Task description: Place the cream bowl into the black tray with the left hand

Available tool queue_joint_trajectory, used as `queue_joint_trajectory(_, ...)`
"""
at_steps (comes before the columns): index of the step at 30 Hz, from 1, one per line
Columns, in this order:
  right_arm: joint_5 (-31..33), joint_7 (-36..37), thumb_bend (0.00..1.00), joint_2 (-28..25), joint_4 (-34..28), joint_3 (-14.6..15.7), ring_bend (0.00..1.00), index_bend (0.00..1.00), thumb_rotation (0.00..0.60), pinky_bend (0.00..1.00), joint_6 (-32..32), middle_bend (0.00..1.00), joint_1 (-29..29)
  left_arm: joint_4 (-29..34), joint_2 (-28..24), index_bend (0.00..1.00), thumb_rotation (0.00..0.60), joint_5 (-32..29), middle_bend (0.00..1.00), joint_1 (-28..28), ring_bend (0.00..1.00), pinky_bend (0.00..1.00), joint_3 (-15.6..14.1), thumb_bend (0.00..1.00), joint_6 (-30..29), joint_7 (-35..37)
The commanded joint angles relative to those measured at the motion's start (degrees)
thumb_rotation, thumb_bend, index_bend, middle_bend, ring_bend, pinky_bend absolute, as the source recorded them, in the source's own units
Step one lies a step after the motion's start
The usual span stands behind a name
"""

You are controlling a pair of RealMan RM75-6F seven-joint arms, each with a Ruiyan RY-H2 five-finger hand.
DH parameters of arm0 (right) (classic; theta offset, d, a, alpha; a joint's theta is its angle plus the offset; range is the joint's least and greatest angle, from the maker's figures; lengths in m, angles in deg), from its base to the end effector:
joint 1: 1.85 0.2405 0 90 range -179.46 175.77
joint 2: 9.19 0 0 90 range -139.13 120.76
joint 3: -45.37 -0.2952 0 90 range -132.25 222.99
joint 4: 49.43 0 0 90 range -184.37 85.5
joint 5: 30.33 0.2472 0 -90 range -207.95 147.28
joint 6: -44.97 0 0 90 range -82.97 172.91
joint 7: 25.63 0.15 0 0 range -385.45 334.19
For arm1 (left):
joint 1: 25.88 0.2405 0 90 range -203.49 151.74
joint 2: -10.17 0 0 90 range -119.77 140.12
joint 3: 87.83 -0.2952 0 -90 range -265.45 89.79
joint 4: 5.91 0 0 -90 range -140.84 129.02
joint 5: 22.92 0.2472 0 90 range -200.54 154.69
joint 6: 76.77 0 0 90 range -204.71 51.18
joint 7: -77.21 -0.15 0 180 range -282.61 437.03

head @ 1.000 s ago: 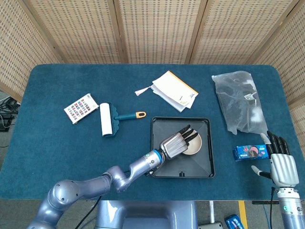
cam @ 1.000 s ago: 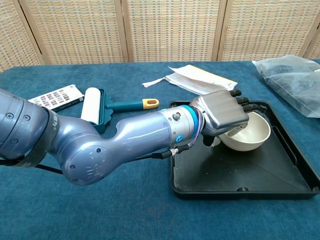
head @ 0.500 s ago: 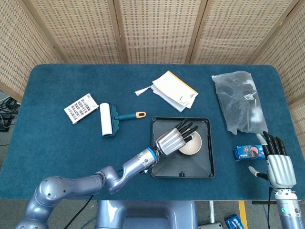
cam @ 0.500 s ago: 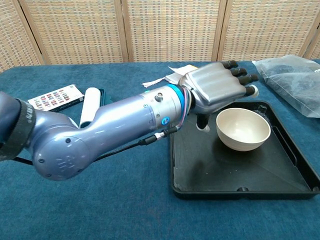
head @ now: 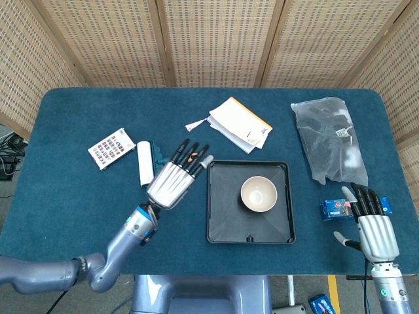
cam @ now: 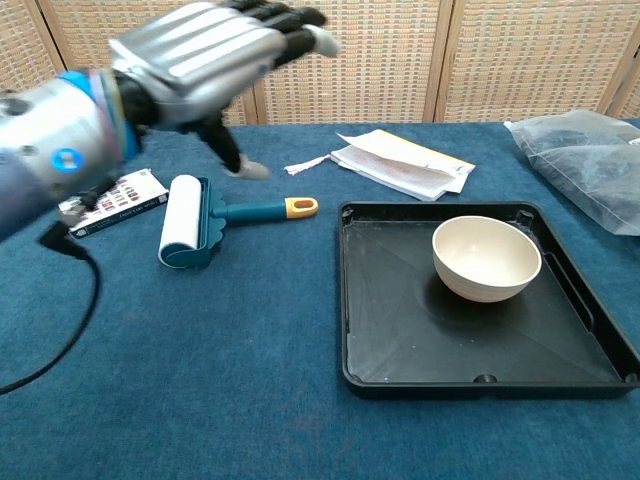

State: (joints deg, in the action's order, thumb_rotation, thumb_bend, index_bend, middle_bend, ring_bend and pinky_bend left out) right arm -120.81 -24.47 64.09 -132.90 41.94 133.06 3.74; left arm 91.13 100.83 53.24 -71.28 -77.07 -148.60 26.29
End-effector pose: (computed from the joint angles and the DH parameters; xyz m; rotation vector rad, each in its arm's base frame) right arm -0.3606 -0.2007 0.1022 1.4083 -0.8399 1.0119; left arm -0.0674 0.3407 -0.0278 -1.8422 -0.2358 -1.0532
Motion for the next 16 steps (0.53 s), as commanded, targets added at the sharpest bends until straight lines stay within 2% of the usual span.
queue_joint_trajectory(1,-0.4,-0.5,0.16,0.0,-0.4,0.3,0.0,0.01,0.6,0.0,0.0,0.0,0.0,6.1,-6.6,0.08,0.6,2.7,0.0,8.0,0.0,0.0,-5.5,0.14,-8.7,0.8)
queue_joint_trajectory(8,-2.8,-2.2,0.16,-0.4,-2.4,0.8,0.0,0.01,0.6,0.0,2.0,0.0,-0.3,9.6,-12.6,0.04,0.6,8.0,0.0,17.1,0.0,0.0,-12.9,0.14,-17.2,6.9)
queue_joint_trajectory(11,-3.4,-2.6,0.16,-0.9,-3.4,1.0,0.0,0.01,0.6,0.0,2.7,0.0,-0.5,9.3,-13.9,0.03,0.6,9.8,0.0,20.8,0.0,0.0,-15.8,0.14,-19.8,8.9)
queue_joint_trajectory(16,-4.2,-2.9,0.16,-1.4,-4.4,1.3,0.0,0.01,0.6,0.0,3.1,0.0,-0.7,6.3,-13.7,0.02,0.6,9.8,0.0,25.8,0.0,0.0,-18.1,0.13,-23.1,13.6)
